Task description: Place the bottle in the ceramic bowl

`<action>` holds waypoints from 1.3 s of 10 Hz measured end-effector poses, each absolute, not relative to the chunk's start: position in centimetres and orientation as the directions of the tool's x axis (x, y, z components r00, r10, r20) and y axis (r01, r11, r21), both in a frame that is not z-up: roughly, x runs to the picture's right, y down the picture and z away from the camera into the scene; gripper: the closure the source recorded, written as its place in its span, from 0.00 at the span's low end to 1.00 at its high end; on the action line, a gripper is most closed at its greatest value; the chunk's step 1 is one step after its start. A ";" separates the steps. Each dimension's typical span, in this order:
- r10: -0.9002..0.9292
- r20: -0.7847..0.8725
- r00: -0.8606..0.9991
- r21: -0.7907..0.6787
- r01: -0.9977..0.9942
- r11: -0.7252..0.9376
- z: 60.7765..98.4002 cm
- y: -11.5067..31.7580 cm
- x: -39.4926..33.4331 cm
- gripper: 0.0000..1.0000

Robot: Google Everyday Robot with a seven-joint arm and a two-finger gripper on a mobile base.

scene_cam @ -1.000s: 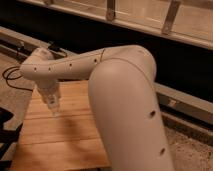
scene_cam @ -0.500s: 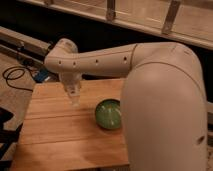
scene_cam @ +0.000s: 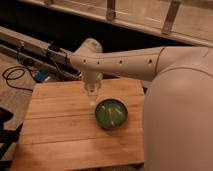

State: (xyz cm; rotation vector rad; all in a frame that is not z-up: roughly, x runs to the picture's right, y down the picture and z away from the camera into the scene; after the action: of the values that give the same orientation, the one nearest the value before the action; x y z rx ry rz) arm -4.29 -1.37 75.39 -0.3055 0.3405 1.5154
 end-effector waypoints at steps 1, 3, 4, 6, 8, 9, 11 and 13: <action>0.912 -0.410 -0.009 0.037 -0.999 0.007 75.5 -1.0 -2.2 1.00; 0.899 -0.430 -0.078 0.081 -0.996 -0.047 75.8 0.5 2.1 1.00; 0.893 -0.440 -0.099 0.095 -0.993 -0.063 75.9 1.2 3.4 1.00; 0.871 -0.463 -0.163 0.129 -0.985 -0.115 76.5 3.5 6.5 1.00; 0.861 -0.475 -0.181 0.128 -0.982 -0.136 76.9 4.6 7.3 0.99; 0.862 -0.476 -0.175 0.123 -0.984 -0.132 76.9 4.6 7.0 0.94; 0.862 -0.477 -0.174 0.121 -0.984 -0.132 76.9 4.7 6.9 0.90; 0.862 -0.476 -0.175 0.121 -0.984 -0.133 76.9 4.7 7.0 0.68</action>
State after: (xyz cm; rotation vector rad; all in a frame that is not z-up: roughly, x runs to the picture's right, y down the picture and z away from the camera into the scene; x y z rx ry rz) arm 6.99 4.66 76.92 -0.3381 0.4752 1.6933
